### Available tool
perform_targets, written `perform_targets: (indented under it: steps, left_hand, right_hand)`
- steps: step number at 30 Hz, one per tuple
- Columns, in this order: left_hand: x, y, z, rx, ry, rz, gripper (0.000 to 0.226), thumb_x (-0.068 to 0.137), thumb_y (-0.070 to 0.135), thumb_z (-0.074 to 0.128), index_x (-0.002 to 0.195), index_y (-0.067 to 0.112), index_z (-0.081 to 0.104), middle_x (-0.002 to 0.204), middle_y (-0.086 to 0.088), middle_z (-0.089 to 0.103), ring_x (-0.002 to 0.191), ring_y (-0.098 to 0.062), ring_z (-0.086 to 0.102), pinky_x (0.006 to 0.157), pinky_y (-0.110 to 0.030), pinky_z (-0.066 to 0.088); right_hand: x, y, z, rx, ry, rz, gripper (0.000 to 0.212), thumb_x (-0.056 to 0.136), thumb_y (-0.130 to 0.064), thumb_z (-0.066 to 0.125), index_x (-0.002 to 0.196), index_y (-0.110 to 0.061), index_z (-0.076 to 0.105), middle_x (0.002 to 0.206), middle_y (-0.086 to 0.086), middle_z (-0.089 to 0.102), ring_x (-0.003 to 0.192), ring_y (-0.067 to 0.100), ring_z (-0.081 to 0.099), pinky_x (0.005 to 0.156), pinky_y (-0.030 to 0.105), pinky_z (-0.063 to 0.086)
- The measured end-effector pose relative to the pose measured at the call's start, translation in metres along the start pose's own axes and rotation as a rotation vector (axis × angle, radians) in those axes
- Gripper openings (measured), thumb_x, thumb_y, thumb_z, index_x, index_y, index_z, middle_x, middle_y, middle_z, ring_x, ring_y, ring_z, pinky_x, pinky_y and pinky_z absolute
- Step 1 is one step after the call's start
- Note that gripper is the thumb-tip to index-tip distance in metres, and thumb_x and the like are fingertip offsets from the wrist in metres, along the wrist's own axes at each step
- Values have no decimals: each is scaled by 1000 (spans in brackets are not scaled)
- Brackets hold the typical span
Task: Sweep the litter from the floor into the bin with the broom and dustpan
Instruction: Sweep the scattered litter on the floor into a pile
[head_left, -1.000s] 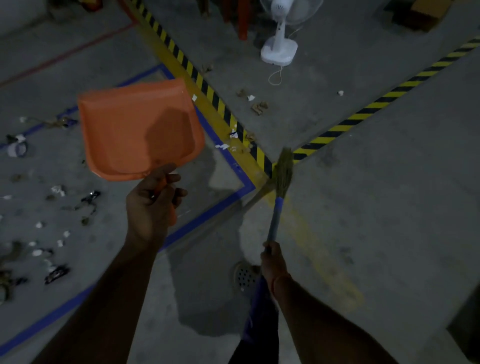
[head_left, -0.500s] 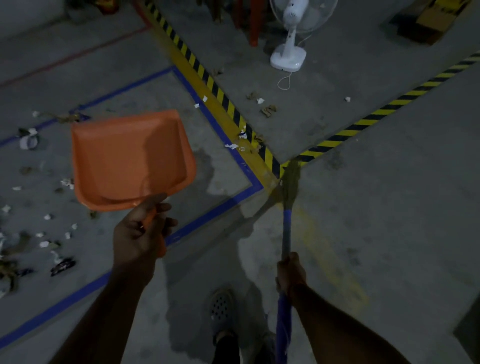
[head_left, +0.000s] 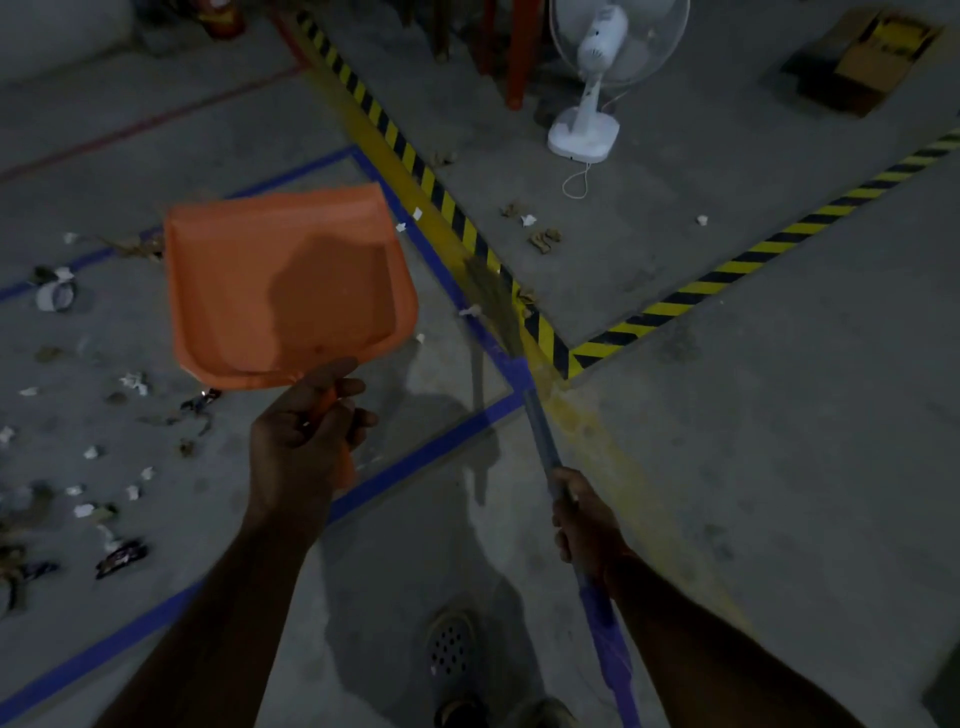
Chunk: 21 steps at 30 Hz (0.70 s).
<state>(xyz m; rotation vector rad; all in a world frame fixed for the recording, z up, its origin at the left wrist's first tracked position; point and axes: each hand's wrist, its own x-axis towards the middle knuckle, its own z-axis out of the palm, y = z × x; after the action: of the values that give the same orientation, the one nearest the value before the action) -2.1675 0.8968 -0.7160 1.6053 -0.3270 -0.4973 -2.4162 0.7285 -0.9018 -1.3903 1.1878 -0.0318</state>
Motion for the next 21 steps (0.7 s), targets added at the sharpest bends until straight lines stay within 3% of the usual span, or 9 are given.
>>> perform_targets:
  steps: [3, 9, 12, 16, 21]
  left_hand:
    - [20, 5, 4, -1, -4, 13, 34, 99, -6, 50, 125, 11, 66, 109, -9, 69, 76, -14, 69, 62, -20, 54]
    - [71, 3, 30, 5, -21, 42, 33, 100, -5, 50, 126, 9, 65, 109, -9, 69, 77, -15, 70, 68, -21, 56]
    - [99, -7, 54, 38, -19, 42, 33, 100, -4, 49, 127, 9, 65, 109, -6, 70, 78, -13, 70, 69, -21, 57]
    - [132, -22, 101, 30, 26, 19, 34, 100, -4, 49, 124, 14, 66, 110, -7, 70, 78, -14, 70, 67, -22, 56]
    - [167, -32, 176, 56, 87, 17, 33, 100, -4, 49, 128, 5, 63, 110, -11, 70, 74, -12, 69, 58, -20, 53]
  right_hand:
    - [27, -16, -25, 14, 76, 12, 44, 97, -12, 47, 131, -40, 51, 72, 6, 55, 52, 20, 49, 49, 30, 44]
    - [94, -31, -64, -6, 116, 85, 53, 100, -8, 44, 146, -34, 39, 70, 14, 50, 52, 23, 48, 42, 28, 42]
    - [123, -16, -71, -173, 44, 130, 45, 97, -15, 49, 138, -32, 50, 64, 11, 60, 44, 19, 55, 40, 28, 45]
    - [157, 5, -80, -365, -185, 22, 57, 90, -31, 50, 129, -70, 37, 59, 4, 68, 48, 22, 64, 50, 42, 58]
    - [198, -12, -121, -190, -352, -129, 54, 99, -18, 50, 138, -55, 42, 50, 5, 54, 39, 21, 47, 46, 37, 46]
